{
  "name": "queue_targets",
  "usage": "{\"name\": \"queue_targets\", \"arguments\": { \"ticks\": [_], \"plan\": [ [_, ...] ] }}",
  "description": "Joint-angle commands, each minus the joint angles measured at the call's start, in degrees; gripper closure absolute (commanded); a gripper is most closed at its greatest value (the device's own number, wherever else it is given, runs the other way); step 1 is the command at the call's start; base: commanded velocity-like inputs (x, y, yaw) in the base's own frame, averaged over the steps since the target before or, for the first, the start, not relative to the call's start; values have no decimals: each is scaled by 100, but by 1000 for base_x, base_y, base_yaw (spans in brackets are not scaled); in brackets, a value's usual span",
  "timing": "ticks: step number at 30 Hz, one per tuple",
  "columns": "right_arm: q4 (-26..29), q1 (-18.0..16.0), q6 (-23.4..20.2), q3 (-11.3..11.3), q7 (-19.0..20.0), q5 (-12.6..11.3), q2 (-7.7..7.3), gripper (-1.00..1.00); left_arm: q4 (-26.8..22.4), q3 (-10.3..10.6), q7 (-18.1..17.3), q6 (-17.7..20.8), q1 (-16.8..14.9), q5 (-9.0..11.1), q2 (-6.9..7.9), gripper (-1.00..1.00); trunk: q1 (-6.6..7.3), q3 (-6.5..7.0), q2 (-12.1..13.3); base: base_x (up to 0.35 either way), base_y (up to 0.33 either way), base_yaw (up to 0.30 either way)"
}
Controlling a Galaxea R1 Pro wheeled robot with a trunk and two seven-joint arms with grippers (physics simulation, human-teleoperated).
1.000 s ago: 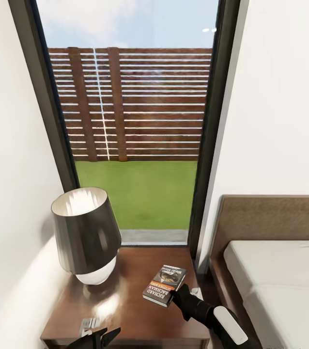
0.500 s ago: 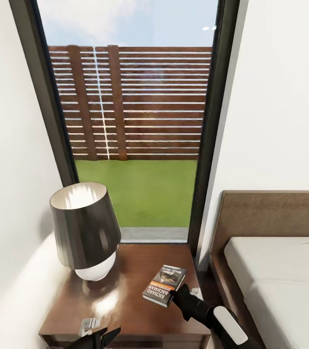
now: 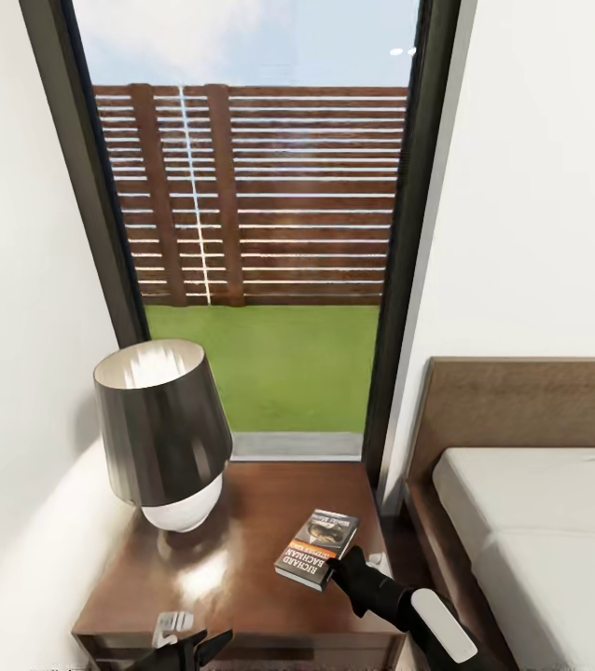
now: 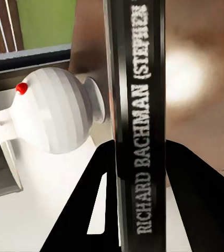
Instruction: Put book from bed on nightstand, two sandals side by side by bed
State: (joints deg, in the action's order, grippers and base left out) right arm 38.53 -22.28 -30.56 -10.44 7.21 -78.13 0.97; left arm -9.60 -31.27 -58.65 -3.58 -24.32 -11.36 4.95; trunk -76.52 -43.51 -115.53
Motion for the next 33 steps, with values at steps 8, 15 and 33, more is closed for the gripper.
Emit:
{"name": "queue_targets", "arguments": {
  "ticks": [8,15,33],
  "plan": [
    [-3,-4,-12,-1,26,-18,-1,100,2,-46,-15,-37,-5,-60,-2,-100,-175,-149,-325,0,0,0],
    [-3,-4,-12,-1,26,-18,-1,100,2,-46,-15,-37,-5,-60,-3,-100,-329,-275,-605,0,0,0],
    [-1,-4,-12,-1,26,-18,8,100,2,-46,-15,-37,-8,-60,-1,-100,-659,-544,-1207,0,0,0]
  ]
}}
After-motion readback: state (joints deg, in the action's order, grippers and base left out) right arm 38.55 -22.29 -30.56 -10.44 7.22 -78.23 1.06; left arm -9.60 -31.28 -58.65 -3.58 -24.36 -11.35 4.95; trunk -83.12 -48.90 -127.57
